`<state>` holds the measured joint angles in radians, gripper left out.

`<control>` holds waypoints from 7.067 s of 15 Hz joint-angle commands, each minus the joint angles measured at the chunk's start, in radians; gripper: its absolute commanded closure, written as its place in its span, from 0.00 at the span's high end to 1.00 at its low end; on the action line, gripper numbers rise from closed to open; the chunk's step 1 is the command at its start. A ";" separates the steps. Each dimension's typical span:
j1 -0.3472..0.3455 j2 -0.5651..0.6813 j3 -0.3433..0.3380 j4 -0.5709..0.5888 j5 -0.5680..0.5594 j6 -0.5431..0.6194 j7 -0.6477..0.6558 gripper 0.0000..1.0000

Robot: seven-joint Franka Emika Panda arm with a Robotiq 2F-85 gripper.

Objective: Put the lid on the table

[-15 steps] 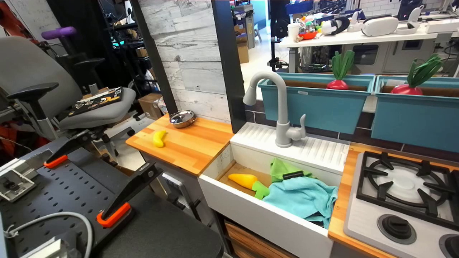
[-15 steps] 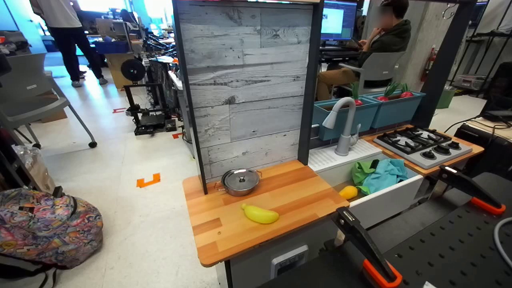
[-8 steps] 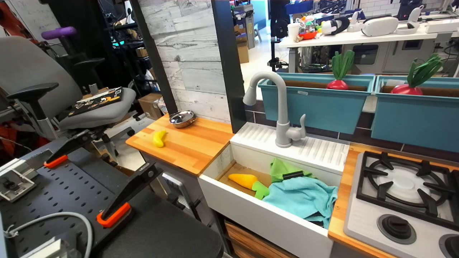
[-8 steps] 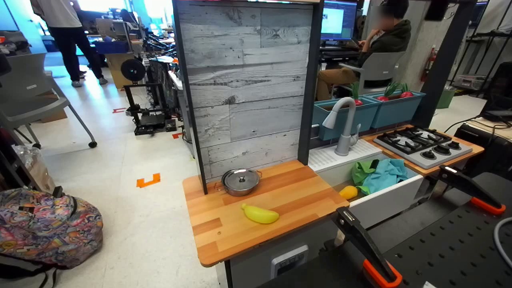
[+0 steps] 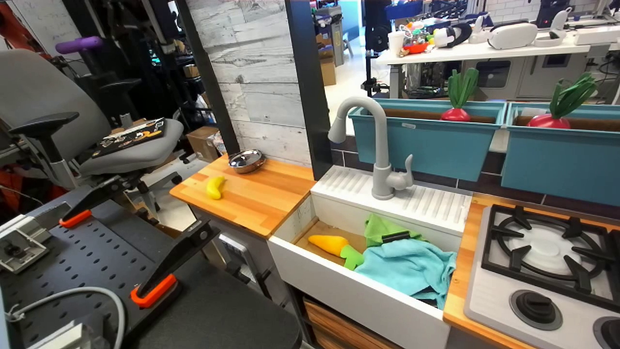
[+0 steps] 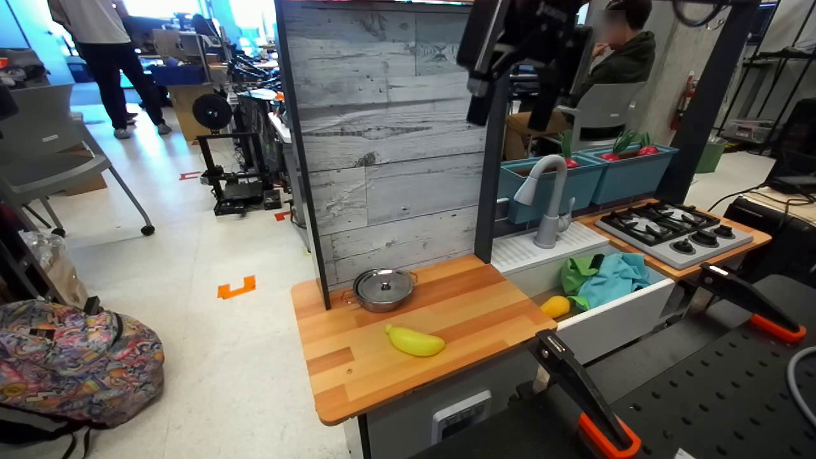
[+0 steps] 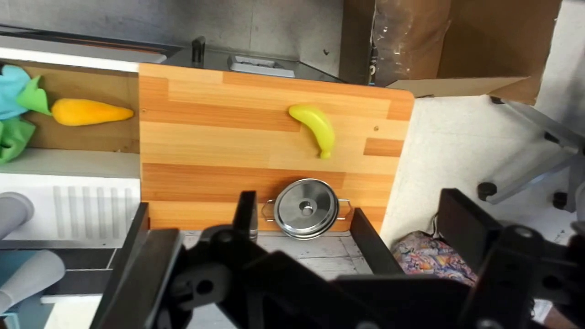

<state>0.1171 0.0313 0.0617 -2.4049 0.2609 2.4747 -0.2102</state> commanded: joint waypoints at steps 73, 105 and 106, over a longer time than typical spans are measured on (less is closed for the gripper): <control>0.171 0.836 -0.075 0.580 -0.264 0.355 0.423 0.05; -0.154 0.843 0.091 0.409 -0.250 0.508 0.152 1.00; -0.151 0.800 0.097 0.351 -0.253 0.535 0.151 1.00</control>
<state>-0.0362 0.9665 0.1418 -1.8798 0.0049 2.9336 -0.0439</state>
